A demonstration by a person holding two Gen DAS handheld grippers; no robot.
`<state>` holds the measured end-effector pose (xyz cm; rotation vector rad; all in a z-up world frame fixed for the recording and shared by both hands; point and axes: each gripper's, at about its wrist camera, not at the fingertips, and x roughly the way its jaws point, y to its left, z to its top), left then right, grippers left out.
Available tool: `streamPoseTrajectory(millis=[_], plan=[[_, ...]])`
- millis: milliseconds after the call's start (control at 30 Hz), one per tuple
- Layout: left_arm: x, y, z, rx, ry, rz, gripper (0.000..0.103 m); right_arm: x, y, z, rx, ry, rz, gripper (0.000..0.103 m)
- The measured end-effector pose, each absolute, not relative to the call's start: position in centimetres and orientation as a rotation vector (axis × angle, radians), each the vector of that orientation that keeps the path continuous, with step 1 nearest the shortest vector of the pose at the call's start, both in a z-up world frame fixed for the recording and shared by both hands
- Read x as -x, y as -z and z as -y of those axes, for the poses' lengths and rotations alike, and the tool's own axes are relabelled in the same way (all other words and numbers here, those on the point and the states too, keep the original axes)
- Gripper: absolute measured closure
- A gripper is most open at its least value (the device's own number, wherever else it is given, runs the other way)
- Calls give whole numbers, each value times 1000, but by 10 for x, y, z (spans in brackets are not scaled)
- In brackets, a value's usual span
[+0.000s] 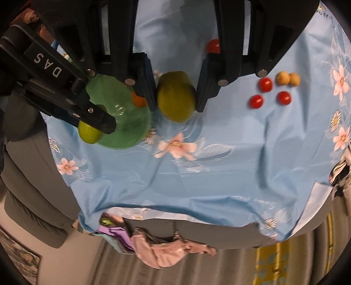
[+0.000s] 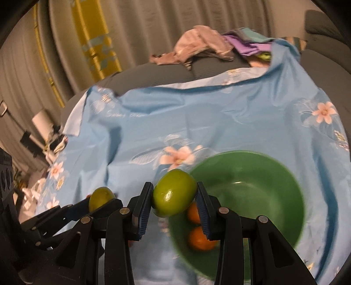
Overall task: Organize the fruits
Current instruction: 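Carry the green lime over the green bowl and release it inside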
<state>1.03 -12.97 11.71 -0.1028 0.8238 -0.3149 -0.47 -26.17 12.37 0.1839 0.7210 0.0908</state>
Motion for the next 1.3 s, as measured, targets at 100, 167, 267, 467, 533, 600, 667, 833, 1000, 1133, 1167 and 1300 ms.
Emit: streamPoseTrajectory(millis=[100,167,267,467,533,600,667,833,1000,1133,1167,1300], plan=[[-15,-116,147,91,345,-826,68,5,-124,280,-207,-34,-714,63],[-17,-116,157,83,364,-827,68,6,-124,291,-221,-1,-712,63],[-20,-113,173,67,390,-836,68,6,-124,305,-237,30,-711,63],[-25,-106,199,39,430,-859,68,4,-118,324,-265,67,-727,63],[-25,-104,206,31,440,-864,68,2,-114,329,-273,80,-740,63],[-25,-102,212,23,450,-869,68,0,-110,332,-272,99,-751,63],[-26,-99,218,15,458,-877,68,0,-107,335,-270,119,-761,63],[-28,-92,229,5,468,-901,68,-4,-100,344,-289,123,-789,63],[-28,-86,236,-8,474,-912,68,-6,-94,346,-288,132,-808,63],[-30,-83,238,-12,469,-920,68,-9,-88,347,-286,138,-826,63],[-31,-83,238,-11,467,-922,68,-10,-88,347,-284,140,-829,63],[-32,-80,238,-12,462,-928,68,-12,-85,347,-277,149,-843,63]])
